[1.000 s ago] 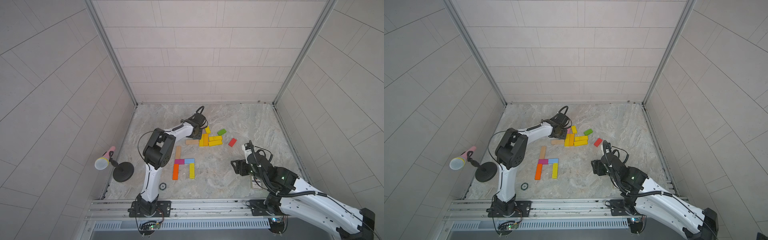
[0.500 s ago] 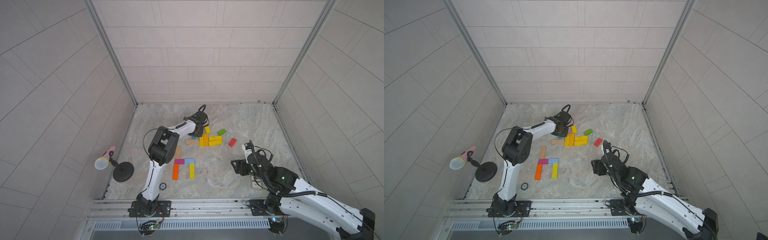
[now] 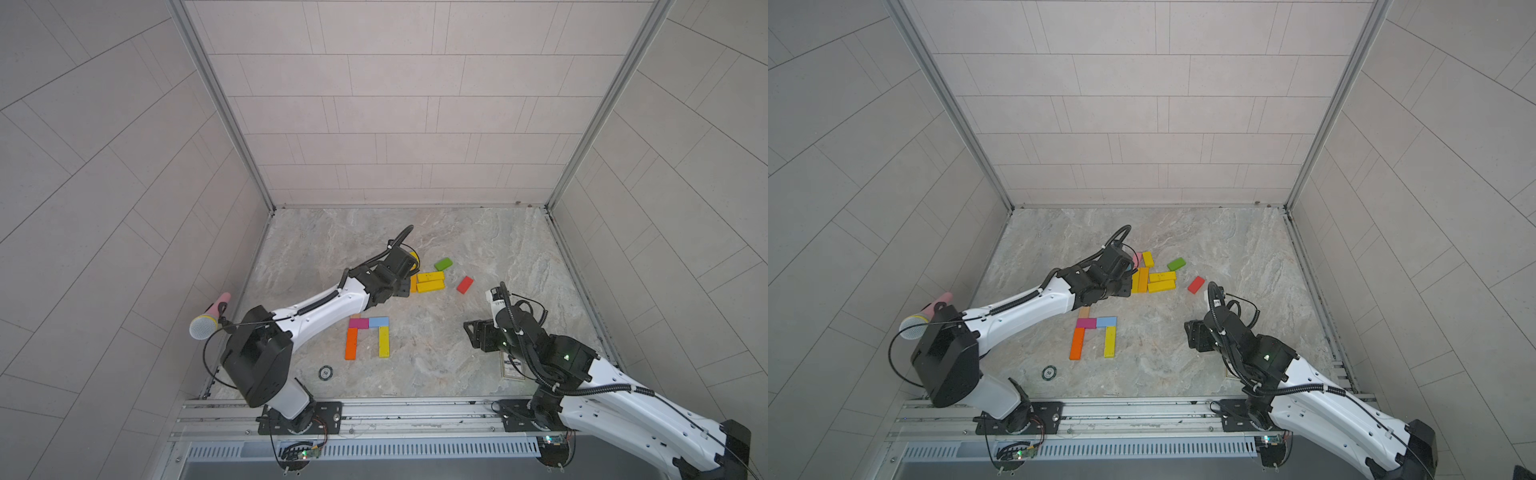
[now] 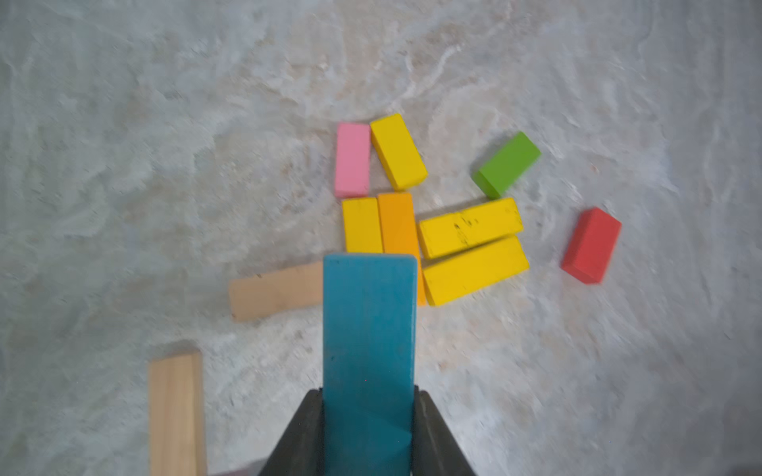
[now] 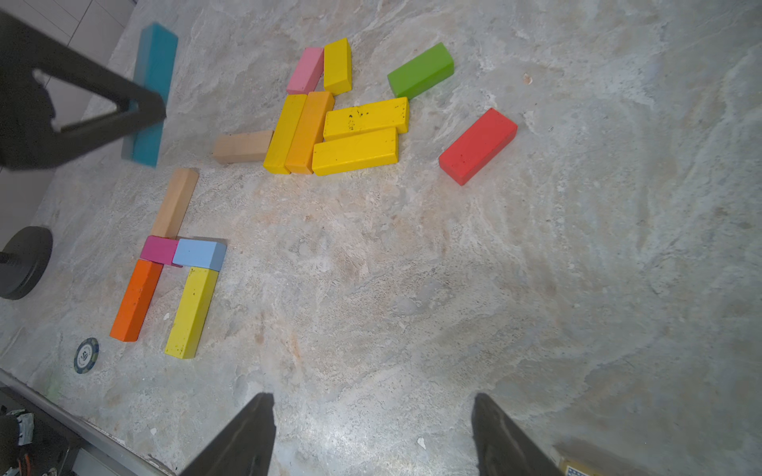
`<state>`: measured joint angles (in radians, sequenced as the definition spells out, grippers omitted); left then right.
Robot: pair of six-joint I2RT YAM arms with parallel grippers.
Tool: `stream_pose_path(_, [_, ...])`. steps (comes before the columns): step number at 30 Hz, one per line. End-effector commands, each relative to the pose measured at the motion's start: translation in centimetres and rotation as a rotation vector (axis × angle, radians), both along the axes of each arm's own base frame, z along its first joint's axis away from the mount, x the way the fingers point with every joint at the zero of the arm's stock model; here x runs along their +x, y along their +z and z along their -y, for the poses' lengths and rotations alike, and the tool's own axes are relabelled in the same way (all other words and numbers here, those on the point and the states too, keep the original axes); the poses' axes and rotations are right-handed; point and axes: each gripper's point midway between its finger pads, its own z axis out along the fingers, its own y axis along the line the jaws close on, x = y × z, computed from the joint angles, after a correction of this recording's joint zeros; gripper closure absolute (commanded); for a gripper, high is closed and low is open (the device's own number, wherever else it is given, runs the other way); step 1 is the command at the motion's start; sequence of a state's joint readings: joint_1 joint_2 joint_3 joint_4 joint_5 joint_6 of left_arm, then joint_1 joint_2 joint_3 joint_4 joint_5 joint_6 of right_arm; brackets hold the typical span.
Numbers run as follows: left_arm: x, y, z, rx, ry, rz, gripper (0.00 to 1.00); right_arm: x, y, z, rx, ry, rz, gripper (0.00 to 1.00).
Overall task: Assemble the letter h with building blocks
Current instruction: Pick up the building block from the center of the board, then place the building block at the center of the board.
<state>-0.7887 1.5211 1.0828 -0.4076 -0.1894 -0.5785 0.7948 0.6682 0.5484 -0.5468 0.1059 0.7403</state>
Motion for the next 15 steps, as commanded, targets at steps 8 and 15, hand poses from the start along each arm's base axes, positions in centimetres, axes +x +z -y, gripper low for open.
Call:
stream_pose_path(8, [-5.1, -5.6, 0.8, -0.04, 0.052, -0.122, 0.76, -0.1, -0.1, 0.8, -0.002, -0.024, 0.011, 0.23])
stream_pose_path(15, [-4.9, -8.1, 1.7, -0.003, 0.057, -0.181, 0.77, -0.1, 0.3, 1.0, 0.008, -0.032, 0.016, 0.23])
